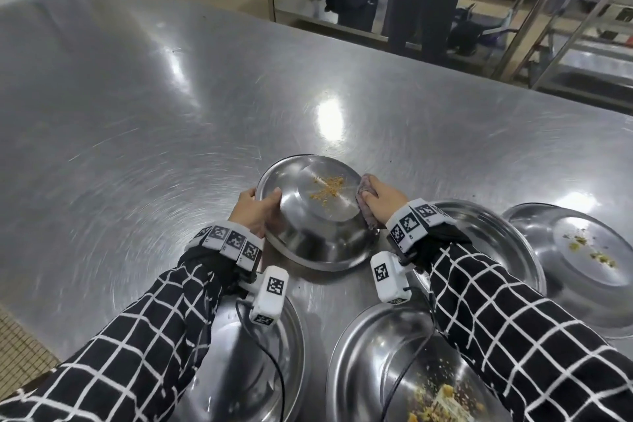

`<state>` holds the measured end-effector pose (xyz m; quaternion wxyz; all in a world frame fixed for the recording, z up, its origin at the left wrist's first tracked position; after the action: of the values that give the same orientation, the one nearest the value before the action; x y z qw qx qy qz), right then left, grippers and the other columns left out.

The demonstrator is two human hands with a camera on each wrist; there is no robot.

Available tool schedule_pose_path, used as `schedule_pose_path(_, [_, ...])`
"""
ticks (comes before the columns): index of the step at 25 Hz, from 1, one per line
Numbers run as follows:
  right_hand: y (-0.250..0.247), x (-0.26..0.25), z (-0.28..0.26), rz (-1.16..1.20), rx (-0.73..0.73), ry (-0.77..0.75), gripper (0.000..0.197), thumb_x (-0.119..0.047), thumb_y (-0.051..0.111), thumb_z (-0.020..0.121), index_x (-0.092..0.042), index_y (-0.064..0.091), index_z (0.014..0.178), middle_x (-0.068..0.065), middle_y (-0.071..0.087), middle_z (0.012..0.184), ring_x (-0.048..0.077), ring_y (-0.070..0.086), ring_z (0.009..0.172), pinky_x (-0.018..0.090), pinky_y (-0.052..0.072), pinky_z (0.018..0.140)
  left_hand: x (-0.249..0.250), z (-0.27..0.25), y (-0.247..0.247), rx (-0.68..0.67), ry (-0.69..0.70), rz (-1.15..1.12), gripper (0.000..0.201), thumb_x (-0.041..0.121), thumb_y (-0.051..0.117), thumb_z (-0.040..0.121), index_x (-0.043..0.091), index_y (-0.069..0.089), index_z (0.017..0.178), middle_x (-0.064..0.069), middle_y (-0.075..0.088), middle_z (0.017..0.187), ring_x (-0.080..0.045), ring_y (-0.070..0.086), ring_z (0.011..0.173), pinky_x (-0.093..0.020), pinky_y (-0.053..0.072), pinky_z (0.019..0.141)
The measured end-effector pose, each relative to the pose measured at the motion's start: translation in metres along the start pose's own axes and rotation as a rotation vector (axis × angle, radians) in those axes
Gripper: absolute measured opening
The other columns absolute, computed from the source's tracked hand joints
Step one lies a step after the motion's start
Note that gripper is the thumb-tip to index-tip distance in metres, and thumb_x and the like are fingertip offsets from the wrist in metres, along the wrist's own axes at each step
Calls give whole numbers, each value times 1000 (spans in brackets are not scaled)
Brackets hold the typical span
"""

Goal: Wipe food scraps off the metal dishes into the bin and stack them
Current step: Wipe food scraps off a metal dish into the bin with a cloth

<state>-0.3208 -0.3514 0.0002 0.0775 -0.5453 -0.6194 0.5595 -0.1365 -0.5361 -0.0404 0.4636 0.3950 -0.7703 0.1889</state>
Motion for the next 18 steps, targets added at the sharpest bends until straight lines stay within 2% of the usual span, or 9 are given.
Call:
schedule_pose_path(3, [2, -10, -8, 100, 14, 8, 55, -38, 34, 102, -29, 13, 152, 17, 46, 142, 35, 51, 123, 28, 39, 95, 16, -5, -14, 57, 63, -58, 66, 26, 73, 81, 6, 42, 135, -22, 61, 118, -32, 65, 91, -50, 53, 84])
schedule_pose_path(6, [-7, -26, -20, 284, 73, -17, 39, -31, 30, 104, -22, 34, 142, 14, 56, 121, 30, 53, 118, 22, 32, 83, 24, -11, -25, 78, 97, -112, 60, 25, 70, 83, 3, 46, 134, -17, 65, 104, -28, 64, 84, -48, 53, 83])
schedule_pose_path(8, [-16, -33, -26, 377, 111, -21, 36, -33, 29, 104, -20, 42, 135, 12, 57, 123, 27, 53, 116, 24, 30, 84, 30, -18, -29, 91, 127, -142, 53, 24, 65, 88, 0, 47, 132, -13, 65, 96, -27, 63, 82, -43, 53, 78])
schedule_pose_path(10, [-24, -39, -35, 424, 141, 0, 38, -37, 28, 104, -17, 47, 130, 12, 57, 122, 28, 52, 116, 27, 34, 87, 37, -29, -31, 89, 182, -134, 51, 31, 65, 88, 1, 51, 127, -13, 65, 97, -28, 64, 85, -44, 53, 80])
schedule_pose_path(13, [-39, -46, -54, 392, 204, 1, 39, -36, 25, 104, -13, 57, 105, 7, 55, 96, 29, 56, 108, 26, 34, 80, 49, -50, -32, 87, 257, -75, 39, 45, 68, 82, 10, 63, 98, -14, 68, 94, -32, 64, 88, -48, 51, 87])
schedule_pose_path(14, [-45, -49, -64, 376, 225, -2, 42, -35, 25, 104, -11, 59, 105, 6, 54, 96, 28, 56, 106, 26, 33, 78, 53, -58, -32, 84, 267, -71, 38, 48, 68, 79, 13, 63, 90, -14, 68, 91, -31, 64, 86, -48, 51, 85])
schedule_pose_path(16, [-54, -53, -89, 366, 264, -5, 47, -33, 25, 105, -3, 60, 114, 10, 55, 103, 23, 51, 99, 23, 29, 77, 56, -70, -33, 73, 268, -58, 54, 62, 71, 61, 15, 63, 87, -15, 68, 92, -31, 64, 86, -51, 50, 87])
schedule_pose_path(18, [-62, -53, -116, 357, 311, -1, 47, -32, 25, 105, -3, 60, 113, 11, 55, 104, 24, 52, 103, 21, 26, 74, 60, -83, -31, 32, 297, -64, 60, 65, 69, 52, 15, 65, 85, -14, 69, 90, -29, 64, 84, -48, 50, 85])
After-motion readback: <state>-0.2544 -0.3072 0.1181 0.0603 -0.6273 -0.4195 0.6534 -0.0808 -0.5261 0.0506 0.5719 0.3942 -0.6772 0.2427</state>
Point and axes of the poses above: each hand's wrist, its own z-axis towards the middle knuckle, its own y-axis out of the palm, x = y × z, the point moved 7 cm from there along z, towards the middle knuckle
